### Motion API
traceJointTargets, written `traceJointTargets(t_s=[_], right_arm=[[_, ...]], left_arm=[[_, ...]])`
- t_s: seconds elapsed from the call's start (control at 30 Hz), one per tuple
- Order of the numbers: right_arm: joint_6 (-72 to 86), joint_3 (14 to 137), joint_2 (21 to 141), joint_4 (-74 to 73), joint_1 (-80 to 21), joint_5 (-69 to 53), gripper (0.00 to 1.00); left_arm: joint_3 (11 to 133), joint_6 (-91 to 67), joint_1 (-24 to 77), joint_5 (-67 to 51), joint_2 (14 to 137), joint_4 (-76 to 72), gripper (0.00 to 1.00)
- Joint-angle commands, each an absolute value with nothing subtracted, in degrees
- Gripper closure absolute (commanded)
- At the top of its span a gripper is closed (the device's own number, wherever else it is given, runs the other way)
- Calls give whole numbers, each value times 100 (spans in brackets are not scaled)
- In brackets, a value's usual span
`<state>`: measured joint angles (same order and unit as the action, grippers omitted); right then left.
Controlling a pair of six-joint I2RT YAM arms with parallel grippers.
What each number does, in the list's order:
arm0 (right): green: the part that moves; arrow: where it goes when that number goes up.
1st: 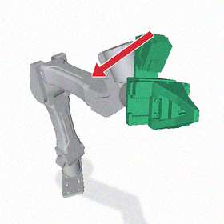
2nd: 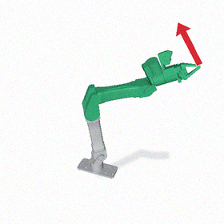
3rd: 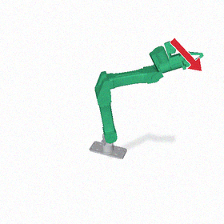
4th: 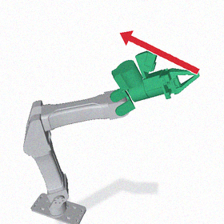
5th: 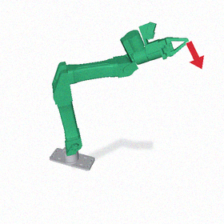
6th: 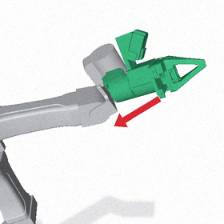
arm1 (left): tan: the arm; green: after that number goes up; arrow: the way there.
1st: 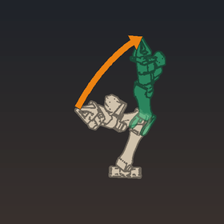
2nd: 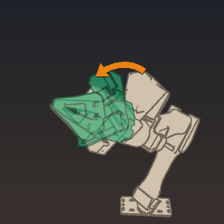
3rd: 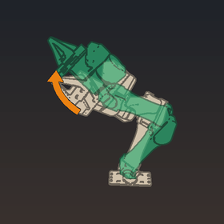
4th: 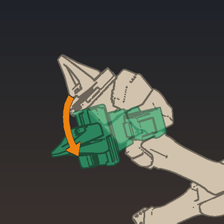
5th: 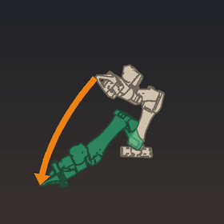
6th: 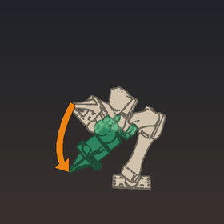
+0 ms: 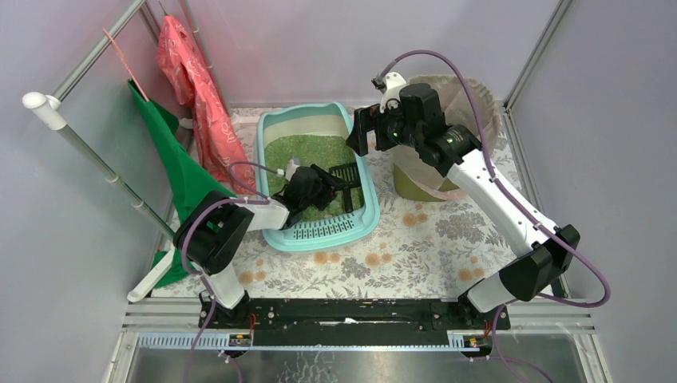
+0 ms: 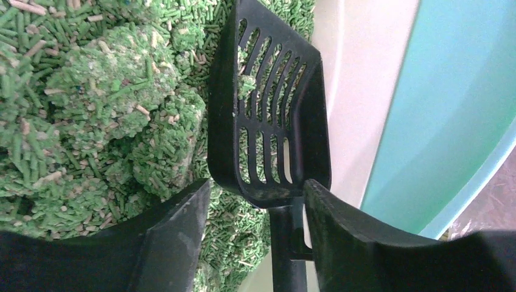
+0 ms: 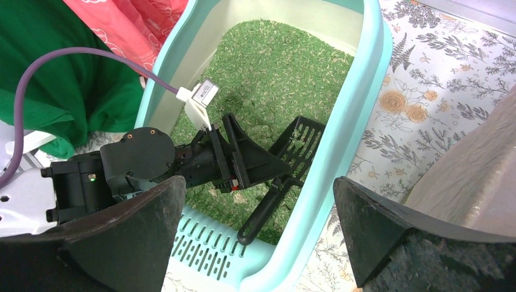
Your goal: Clean the litter box
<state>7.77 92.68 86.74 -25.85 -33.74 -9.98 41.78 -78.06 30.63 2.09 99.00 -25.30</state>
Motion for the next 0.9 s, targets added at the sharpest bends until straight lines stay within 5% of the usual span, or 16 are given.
traceJointTargets(t_s=[0.0, 0.23, 0.87], right_arm=[[737, 9237, 8468, -2391, -3335, -955, 1], [730, 9175, 8485, -2375, -3340, -952, 1], [1221, 8737, 8332, -1806, -2656, -1339, 2]], left_arm=[[4131, -7920, 3015, 490, 10070, -2377, 37], [4261, -7771, 2917, 227, 10171, -2586, 98], [4871, -6763, 2646, 794, 8603, -592, 100]])
